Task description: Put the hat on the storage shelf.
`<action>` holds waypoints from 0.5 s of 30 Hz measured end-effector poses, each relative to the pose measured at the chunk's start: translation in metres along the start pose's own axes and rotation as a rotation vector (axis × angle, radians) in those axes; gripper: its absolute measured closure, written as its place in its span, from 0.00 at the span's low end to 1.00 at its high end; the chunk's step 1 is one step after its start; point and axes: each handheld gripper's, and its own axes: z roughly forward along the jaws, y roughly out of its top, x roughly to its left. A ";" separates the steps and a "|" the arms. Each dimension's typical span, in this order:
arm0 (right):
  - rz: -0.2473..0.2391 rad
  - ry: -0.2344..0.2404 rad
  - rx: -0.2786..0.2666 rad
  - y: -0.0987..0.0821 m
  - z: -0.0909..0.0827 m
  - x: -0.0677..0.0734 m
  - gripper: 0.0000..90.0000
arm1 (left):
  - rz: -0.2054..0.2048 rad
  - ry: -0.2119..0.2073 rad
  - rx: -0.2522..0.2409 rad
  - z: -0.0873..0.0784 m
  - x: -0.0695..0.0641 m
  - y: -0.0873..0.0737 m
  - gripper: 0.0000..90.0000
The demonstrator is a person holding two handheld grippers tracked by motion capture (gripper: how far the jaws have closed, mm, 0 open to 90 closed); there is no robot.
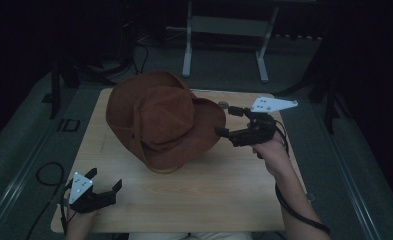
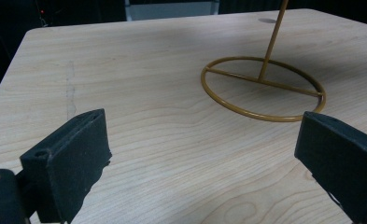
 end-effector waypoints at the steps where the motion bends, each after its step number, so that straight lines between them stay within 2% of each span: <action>1: 0.008 -0.009 -0.005 -0.003 -0.004 -0.003 0.16 | 0.003 0.000 -0.002 0.000 0.000 0.000 0.04; 8: 0.022 -0.048 -0.014 -0.020 -0.021 -0.012 0.16 | 0.015 -0.008 -0.006 0.000 -0.001 0.000 0.04; 15: 0.061 -0.094 -0.025 -0.056 -0.038 -0.025 0.17 | 0.018 -0.009 -0.007 0.000 -0.001 -0.001 0.04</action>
